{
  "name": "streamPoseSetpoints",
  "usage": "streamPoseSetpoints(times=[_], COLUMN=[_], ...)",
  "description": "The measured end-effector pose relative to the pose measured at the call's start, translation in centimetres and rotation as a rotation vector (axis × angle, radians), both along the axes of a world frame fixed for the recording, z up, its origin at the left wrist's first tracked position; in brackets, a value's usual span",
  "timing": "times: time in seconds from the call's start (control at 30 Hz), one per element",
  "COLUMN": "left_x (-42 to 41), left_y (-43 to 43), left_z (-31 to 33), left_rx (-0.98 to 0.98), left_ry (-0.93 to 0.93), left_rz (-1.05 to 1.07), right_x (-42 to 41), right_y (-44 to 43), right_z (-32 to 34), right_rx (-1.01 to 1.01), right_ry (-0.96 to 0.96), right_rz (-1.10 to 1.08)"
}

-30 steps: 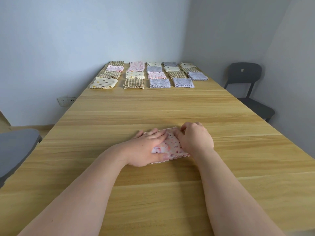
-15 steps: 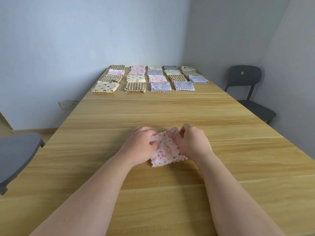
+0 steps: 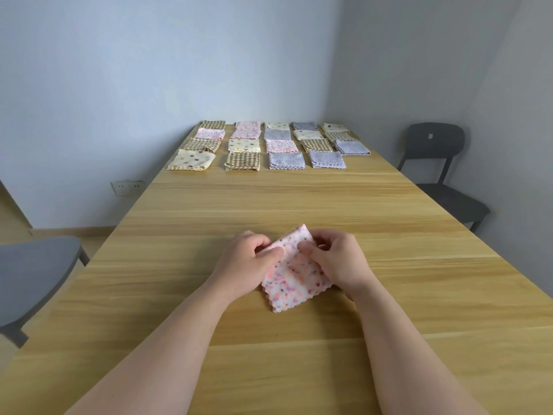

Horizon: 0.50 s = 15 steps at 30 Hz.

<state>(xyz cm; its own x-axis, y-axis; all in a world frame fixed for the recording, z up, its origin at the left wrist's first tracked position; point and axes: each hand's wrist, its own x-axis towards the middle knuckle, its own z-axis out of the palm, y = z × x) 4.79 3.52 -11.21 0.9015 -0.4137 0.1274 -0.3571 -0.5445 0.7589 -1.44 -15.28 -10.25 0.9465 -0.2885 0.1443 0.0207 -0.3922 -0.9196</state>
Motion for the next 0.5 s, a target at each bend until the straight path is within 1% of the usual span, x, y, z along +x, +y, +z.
streamPoseSetpoints(times=[0.07,0.13,0.2,0.27,0.37,0.43,0.5], left_x=[-0.1,-0.3,-0.3,-0.2,-0.1,0.3,0.6], left_y=[0.1,-0.4,-1.3,-2.1,-3.3,-4.0,-4.6], left_z=[0.4,1.4,3.0,4.6,7.6,10.7,14.4], left_rx=[-0.074,-0.191,-0.295,-0.363,-0.341,-0.328,-0.341], left_ry=[0.040,0.129,0.178,0.172,0.167,0.189,0.221], left_rz=[0.000,-0.001,0.018,0.040,0.064,0.099,0.105], right_x=[0.1,0.6,1.3,1.8,1.9,2.1,2.2], right_y=[-0.3,-1.1,-2.3,-3.2,-4.6,-5.6,-6.5], right_z=[-0.1,0.3,1.3,2.8,6.0,9.1,12.6], right_rx=[0.044,0.051,-0.090,-0.254,-0.422,-0.553,-0.590], right_ry=[0.029,0.035,0.029,0.004,-0.030,0.000,0.037], right_rz=[0.000,0.003,0.006,0.028,0.044,0.058,0.077])
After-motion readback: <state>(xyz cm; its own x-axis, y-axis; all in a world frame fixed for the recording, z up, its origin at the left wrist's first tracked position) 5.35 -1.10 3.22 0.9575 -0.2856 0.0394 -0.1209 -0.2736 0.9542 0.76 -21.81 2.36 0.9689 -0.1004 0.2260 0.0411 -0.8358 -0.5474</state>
